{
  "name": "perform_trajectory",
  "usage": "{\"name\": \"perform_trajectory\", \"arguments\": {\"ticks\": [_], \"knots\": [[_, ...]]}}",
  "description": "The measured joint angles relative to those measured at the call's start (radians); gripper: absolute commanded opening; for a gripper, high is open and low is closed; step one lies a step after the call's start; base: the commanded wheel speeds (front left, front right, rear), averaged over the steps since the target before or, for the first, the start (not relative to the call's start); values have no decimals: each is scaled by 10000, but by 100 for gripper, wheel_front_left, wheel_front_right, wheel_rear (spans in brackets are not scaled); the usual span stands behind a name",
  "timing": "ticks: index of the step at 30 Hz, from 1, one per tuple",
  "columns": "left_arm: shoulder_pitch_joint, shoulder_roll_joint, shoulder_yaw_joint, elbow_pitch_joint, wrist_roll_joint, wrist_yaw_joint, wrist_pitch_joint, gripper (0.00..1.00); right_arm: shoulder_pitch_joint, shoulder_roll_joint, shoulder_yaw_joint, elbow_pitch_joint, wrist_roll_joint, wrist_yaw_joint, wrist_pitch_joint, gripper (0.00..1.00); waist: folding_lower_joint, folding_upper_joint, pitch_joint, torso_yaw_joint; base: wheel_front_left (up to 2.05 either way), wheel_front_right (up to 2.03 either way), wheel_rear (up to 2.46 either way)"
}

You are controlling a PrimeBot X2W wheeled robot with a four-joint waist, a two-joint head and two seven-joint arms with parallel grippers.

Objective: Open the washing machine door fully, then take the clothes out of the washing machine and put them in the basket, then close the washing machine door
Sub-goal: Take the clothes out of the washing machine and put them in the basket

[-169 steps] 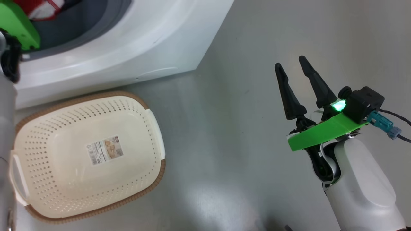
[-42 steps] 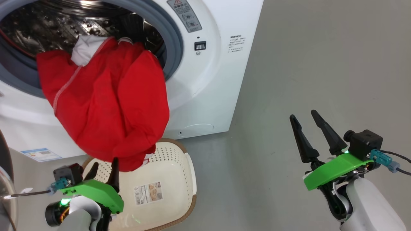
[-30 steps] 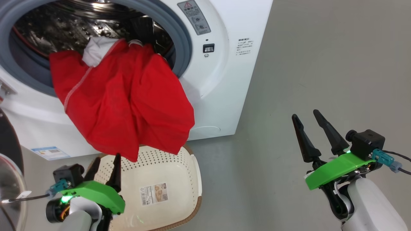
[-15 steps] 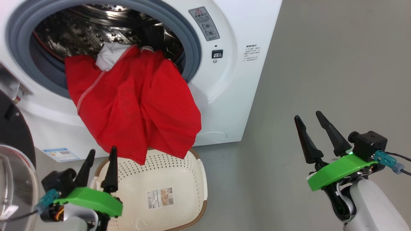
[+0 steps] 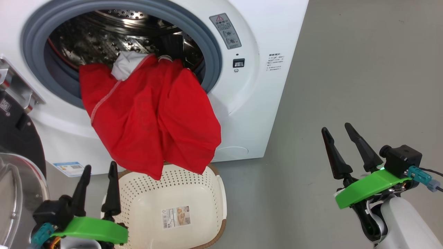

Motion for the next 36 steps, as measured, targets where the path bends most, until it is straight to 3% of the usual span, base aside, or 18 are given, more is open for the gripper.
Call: {"name": "perform_trajectory", "arguments": {"ticks": [13,36], "knots": [[460,169,111,-989,0,418,65,100,7,-4,-10,-148,-6,0,0,100,-1,0,-7,-16,0,0,0],[576,226,-38,-1267,-48,581,330,100,43,-4,-27,-180,-8,0,0,100,0,0,269,-55,0,0,0]]}}
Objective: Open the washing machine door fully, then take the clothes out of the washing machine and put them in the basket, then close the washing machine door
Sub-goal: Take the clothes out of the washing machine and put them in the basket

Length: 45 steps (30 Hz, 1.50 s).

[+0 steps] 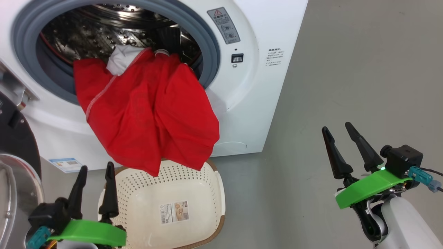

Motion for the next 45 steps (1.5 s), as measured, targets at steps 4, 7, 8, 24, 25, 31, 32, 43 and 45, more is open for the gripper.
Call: {"name": "perform_trajectory", "arguments": {"ticks": [4,7,8,24,25,31,32,43,45], "knots": [[-221,36,-31,67,0,-2,86,100,-2,6,2,-19,0,0,0,100,-1,0,97,-28,0,0,0],[-467,86,-40,146,0,-4,150,100,-4,15,4,-29,0,0,0,100,-1,0,182,-75,0,0,0],[-546,96,-42,205,0,-4,173,100,-6,17,4,-29,0,0,0,100,0,0,213,-91,0,0,0],[-2208,146,-464,2531,-125,-627,318,100,-158,136,-25,-58,-10,0,0,100,0,0,650,-431,0,0,0],[-2296,138,-493,2696,-140,-652,318,100,-158,136,-40,-61,-10,0,0,100,0,0,671,-444,0,0,0],[-3058,73,-640,4080,-284,-903,353,100,-161,140,-71,-98,-10,0,0,100,0,0,800,-446,0,0,0],[-3224,65,-671,4320,-290,-932,353,100,-163,142,-71,-104,-12,0,0,100,0,0,827,-448,0,0,0],[-5404,-50,-1193,7221,-598,-1331,617,100,-543,207,-56,-188,-13,0,0,100,0,0,1242,-651,0,0,0],[-5784,-71,-1275,7708,-623,-1338,635,100,-561,247,-40,-199,-13,0,0,100,0,0,1331,-719,0,0,0]]}}
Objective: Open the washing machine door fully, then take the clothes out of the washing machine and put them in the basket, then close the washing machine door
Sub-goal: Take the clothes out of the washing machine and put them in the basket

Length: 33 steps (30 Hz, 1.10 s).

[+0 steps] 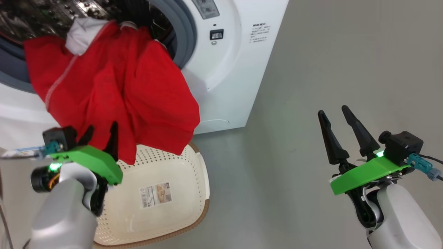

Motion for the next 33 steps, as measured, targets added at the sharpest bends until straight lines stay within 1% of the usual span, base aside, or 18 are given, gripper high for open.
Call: {"name": "perform_trajectory", "arguments": {"ticks": [2,7,11,16,23,25,28,33], "knots": [[-186,-4,-44,222,-6,-4,15,100,-9,17,4,-4,0,0,0,100,0,0,48,-34,0,0,0],[-1069,15,-545,1085,-65,-71,58,100,-225,52,6,-42,0,0,0,100,0,0,314,-187,0,0,0],[-1602,-21,-911,1553,-418,-71,493,100,-276,77,23,-63,0,0,0,100,0,0,501,-293,0,0,0],[-2147,12,-1220,2107,-671,-71,625,100,-455,128,123,-102,0,0,0,100,0,0,712,-432,0,0,0],[-2820,117,-1728,2372,-982,-73,844,100,-682,203,232,-105,0,0,0,100,0,0,1052,-742,0,0,0],[-2973,188,-1737,2546,-1160,-73,844,100,-683,213,238,-105,0,0,0,100,0,0,1123,-823,0,0,0],[-3261,328,-1488,3041,-1526,-73,1022,100,-706,240,247,-105,0,0,0,100,0,0,1216,-933,0,0,0],[-3481,397,-1526,3302,-1565,-73,1289,100,-816,251,263,-117,0,0,0,100,0,0,1338,-1071,0,0,0]]}}
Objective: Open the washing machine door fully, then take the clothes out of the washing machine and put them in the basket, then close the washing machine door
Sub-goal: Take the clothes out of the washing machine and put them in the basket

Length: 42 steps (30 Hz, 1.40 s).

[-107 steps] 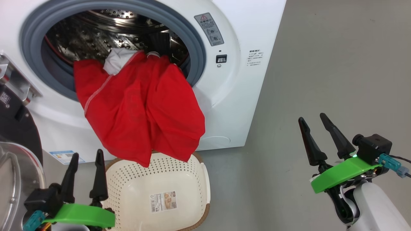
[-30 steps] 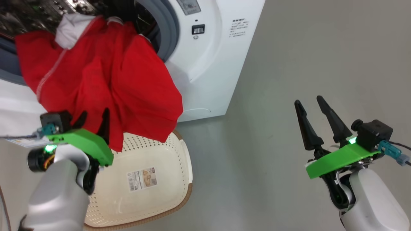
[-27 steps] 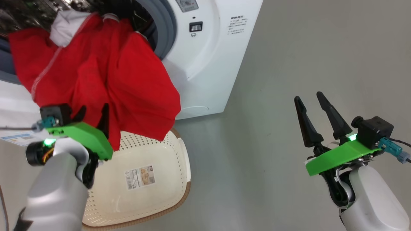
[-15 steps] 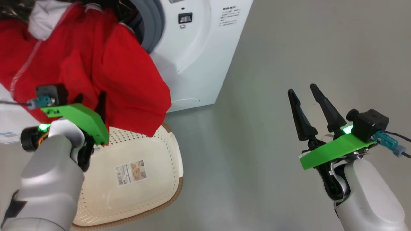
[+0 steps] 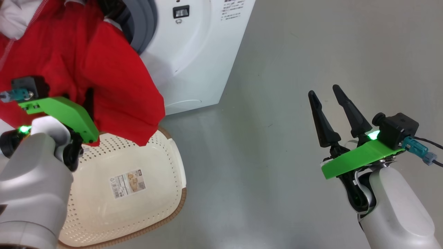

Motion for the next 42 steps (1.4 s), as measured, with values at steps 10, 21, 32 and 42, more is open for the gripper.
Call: {"name": "perform_trajectory", "arguments": {"ticks": [10,21,32,42], "knots": [[-185,-23,-86,263,-88,0,-305,0,-10,33,50,10,0,0,0,100,1,0,3,-58,0,0,0],[-165,-10,-537,-36,-314,0,-683,0,-10,35,-4,8,-12,0,0,100,0,0,33,139,0,0,0],[725,184,-1672,-1647,-792,0,-1645,0,30,38,-155,19,-13,0,0,100,0,0,-327,473,0,0,0],[1773,901,-2046,-3549,-1214,0,-2186,0,99,15,-228,36,-13,0,0,100,1,0,-698,811,0,0,0]]}}
